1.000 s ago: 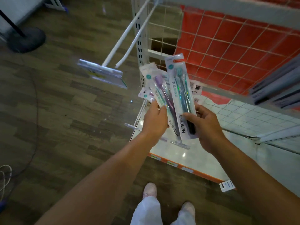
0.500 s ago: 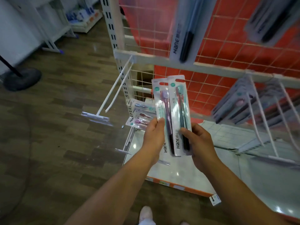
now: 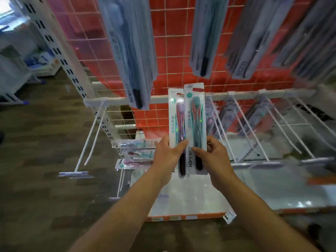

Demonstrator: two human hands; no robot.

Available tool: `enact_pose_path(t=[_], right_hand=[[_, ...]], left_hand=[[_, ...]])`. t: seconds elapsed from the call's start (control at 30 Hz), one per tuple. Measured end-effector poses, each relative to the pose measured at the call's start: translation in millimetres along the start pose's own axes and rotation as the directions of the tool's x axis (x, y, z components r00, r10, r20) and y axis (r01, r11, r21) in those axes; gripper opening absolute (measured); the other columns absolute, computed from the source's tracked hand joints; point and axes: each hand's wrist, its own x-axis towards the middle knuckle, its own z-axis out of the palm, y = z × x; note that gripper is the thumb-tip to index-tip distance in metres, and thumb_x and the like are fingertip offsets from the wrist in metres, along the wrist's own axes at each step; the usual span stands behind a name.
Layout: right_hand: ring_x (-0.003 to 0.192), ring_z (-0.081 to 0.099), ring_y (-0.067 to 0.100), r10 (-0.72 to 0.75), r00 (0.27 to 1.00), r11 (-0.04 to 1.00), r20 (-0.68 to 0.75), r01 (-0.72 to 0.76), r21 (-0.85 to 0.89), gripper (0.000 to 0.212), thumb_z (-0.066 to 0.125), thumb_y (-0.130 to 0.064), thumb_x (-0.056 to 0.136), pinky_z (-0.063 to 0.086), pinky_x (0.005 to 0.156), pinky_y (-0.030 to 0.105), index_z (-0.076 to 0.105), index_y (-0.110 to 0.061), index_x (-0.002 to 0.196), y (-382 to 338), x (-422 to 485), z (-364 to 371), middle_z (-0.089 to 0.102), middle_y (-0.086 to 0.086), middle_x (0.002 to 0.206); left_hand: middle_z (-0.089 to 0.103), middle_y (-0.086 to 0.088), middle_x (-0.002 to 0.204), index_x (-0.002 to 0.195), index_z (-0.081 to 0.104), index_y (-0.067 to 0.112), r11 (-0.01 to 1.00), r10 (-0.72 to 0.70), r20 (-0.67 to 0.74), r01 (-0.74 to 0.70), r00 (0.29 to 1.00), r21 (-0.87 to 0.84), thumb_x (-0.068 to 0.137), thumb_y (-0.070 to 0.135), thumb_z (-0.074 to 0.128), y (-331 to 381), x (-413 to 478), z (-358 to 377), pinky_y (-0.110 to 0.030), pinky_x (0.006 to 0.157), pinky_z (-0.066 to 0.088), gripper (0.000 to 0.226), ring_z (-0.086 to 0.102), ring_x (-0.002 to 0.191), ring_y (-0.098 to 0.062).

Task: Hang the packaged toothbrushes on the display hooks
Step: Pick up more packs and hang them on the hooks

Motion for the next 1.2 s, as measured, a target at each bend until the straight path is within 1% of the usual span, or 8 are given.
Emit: enact_pose_path(t=[0.1, 0.27, 0.33, 0.47, 0.67, 0.87, 1.07, 1.2], right_hand=[[0.088, 0.071, 0.023, -0.010, 1.000, 1.000, -0.002, 0.010, 0.027, 0.025, 0.064, 0.002, 0.085, 0.058, 0.077, 0.039, 0.062, -0.018, 0.100, -10.0, -5.8, -9.6, 0.073, 0.006, 0.093], [0.084, 0.071, 0.014, -0.078, 0.997, 0.994, -0.003, 0.078, 0.075, 0.037, 0.062, 0.011, 0.082, 0.057, 0.074, 0.028, 0.059, -0.024, 0.094, -30.0, -12.6, -20.9, 0.073, 0.002, 0.092], [0.085, 0.070, 0.012, -0.091, 0.996, 0.992, -0.001, 0.091, 0.090, 0.043, 0.061, 0.014, 0.082, 0.057, 0.073, 0.027, 0.058, -0.026, 0.096, -36.0, -14.6, -23.6, 0.072, 0.000, 0.094], [0.089, 0.069, 0.013, -0.114, 0.993, 0.988, -0.015, 0.115, 0.105, 0.044, 0.059, 0.016, 0.082, 0.056, 0.070, 0.024, 0.057, -0.025, 0.098, -46.0, -18.1, -25.7, 0.071, -0.002, 0.095], [0.090, 0.070, 0.012, -0.142, 0.988, 0.982, -0.056, 0.148, 0.116, 0.027, 0.062, 0.002, 0.088, 0.058, 0.079, 0.031, 0.059, -0.021, 0.101, -55.0, -24.1, -17.6, 0.072, -0.001, 0.097], [0.091, 0.071, 0.016, -0.173, 0.983, 0.976, -0.062, 0.179, 0.120, 0.023, 0.063, -0.001, 0.088, 0.058, 0.078, 0.032, 0.063, -0.019, 0.102, -62.5, -30.9, -8.1, 0.073, 0.000, 0.097], [0.091, 0.071, 0.014, -0.218, 0.975, 0.963, -0.040, 0.222, 0.151, 0.028, 0.063, 0.001, 0.087, 0.058, 0.076, 0.030, 0.062, -0.021, 0.105, -75.5, -39.8, 0.8, 0.073, 0.001, 0.099], [0.093, 0.071, 0.015, -0.254, 0.966, 0.949, -0.038, 0.257, 0.186, 0.029, 0.062, 0.002, 0.088, 0.058, 0.075, 0.028, 0.062, -0.019, 0.108, -82.8, -45.0, -0.7, 0.073, 0.001, 0.100]], left_hand=[[0.070, -0.003, 0.105, 0.100, 0.057, 0.029, 0.995, 0.079, -0.004, -0.078, 0.997, 0.060, 0.083, 0.012, 0.073, 8.5, -2.9, 7.5, -0.038, 0.088, 0.056, 0.030, 0.068, 0.095, -0.017], [0.071, 0.000, 0.101, 0.111, 0.062, 0.018, 0.991, 0.114, 0.058, -0.117, 0.992, 0.058, 0.079, 0.011, 0.076, 23.2, -5.7, 10.1, -0.035, 0.081, 0.060, 0.036, 0.070, 0.091, -0.016], [0.072, -0.001, 0.101, 0.107, 0.062, 0.021, 0.991, 0.129, 0.083, -0.131, 0.988, 0.014, 0.078, 0.008, 0.077, 29.8, -8.2, 9.1, -0.039, 0.082, 0.059, 0.035, 0.070, 0.092, -0.018], [0.072, 0.008, 0.103, 0.103, 0.061, 0.031, 0.982, 0.186, 0.114, -0.184, 0.976, -0.029, 0.088, 0.017, 0.070, 40.3, -10.3, 5.1, -0.031, 0.085, 0.056, 0.023, 0.069, 0.096, -0.010], [0.071, 0.012, 0.102, 0.100, 0.062, 0.033, 0.978, 0.206, 0.140, -0.199, 0.968, -0.059, 0.095, 0.024, 0.060, 52.3, -16.2, -4.2, -0.020, 0.078, 0.055, 0.010, 0.068, 0.094, -0.002], [0.073, 0.001, 0.104, 0.108, 0.064, 0.020, 0.976, 0.214, 0.204, -0.201, 0.955, -0.086, 0.086, 0.009, 0.070, 60.5, -22.1, -18.2, -0.022, 0.074, 0.057, 0.025, 0.071, 0.095, -0.013], [0.072, -0.002, 0.106, 0.113, 0.061, 0.018, 0.971, 0.238, 0.190, -0.229, 0.952, -0.068, 0.081, 0.008, 0.076, 71.8, -25.3, -26.4, -0.039, 0.083, 0.060, 0.036, 0.070, 0.098, -0.018], [0.073, -0.003, 0.104, 0.111, 0.061, 0.017, 0.964, 0.263, 0.187, -0.248, 0.947, -0.102, 0.080, 0.006, 0.077, 79.7, -29.2, -25.8, -0.037, 0.080, 0.060, 0.036, 0.071, 0.095, -0.019]])
